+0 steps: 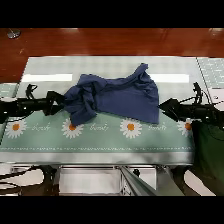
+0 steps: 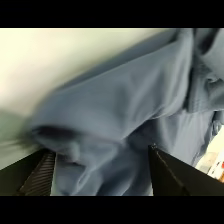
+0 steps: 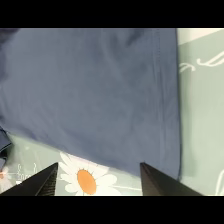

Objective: Fold the shirts.

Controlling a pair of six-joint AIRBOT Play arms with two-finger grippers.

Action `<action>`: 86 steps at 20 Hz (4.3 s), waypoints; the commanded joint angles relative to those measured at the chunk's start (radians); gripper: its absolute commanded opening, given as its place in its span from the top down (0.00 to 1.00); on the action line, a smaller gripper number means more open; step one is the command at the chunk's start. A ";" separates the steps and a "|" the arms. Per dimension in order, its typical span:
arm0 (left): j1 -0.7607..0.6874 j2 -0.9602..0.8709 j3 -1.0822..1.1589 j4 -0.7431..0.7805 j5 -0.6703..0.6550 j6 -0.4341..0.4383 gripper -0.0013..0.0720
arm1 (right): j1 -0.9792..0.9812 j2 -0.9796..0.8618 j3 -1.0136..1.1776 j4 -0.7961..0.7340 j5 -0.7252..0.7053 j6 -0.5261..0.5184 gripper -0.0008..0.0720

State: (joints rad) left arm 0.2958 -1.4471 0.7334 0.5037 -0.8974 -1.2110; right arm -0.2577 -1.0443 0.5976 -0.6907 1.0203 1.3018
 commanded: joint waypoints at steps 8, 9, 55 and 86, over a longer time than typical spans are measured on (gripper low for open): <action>-0.066 -0.031 0.117 -0.029 -0.084 0.093 0.96 | -0.008 0.000 -0.002 -0.348 0.079 0.241 0.17; -0.067 -0.031 0.121 -0.029 -0.084 0.093 0.96 | 0.018 0.000 -0.002 -0.340 0.062 0.241 0.17; -0.227 0.832 1.117 0.919 -0.351 -0.245 0.96 | 0.264 0.369 1.413 -0.617 0.642 0.259 0.96; -0.202 -0.121 0.710 0.704 -0.069 -0.348 0.95 | 0.120 -0.787 1.264 -0.338 0.324 0.201 0.96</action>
State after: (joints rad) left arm 0.0589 -1.5589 1.4094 1.2209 -0.8116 -1.6783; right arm -0.0914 -1.8366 1.8496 -1.0412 1.1595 1.5692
